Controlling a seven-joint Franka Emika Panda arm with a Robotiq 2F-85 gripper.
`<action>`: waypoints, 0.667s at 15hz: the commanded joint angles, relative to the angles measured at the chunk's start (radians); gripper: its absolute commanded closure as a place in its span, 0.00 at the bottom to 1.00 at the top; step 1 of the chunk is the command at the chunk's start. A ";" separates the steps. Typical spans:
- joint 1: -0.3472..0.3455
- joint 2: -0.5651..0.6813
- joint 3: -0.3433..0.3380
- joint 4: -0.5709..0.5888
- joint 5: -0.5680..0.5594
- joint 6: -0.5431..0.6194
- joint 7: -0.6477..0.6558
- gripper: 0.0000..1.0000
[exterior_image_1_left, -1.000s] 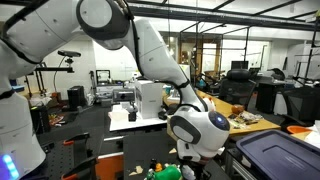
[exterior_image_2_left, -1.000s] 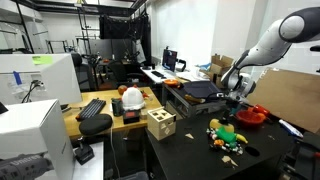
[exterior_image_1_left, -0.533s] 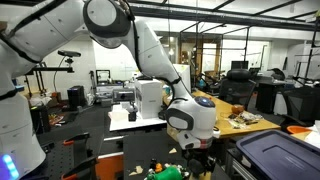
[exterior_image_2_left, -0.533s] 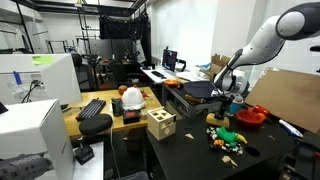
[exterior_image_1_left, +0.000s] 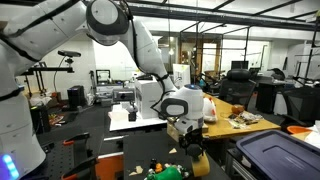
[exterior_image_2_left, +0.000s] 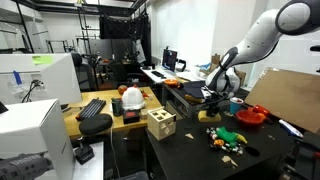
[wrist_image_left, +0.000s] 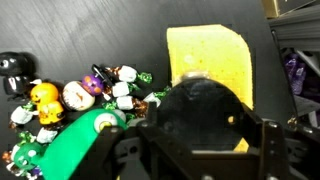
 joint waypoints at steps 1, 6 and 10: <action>0.028 -0.027 -0.012 -0.027 -0.122 0.034 -0.065 0.48; 0.021 -0.025 0.029 -0.029 -0.233 0.038 -0.240 0.48; -0.008 -0.051 0.105 -0.045 -0.238 0.039 -0.451 0.48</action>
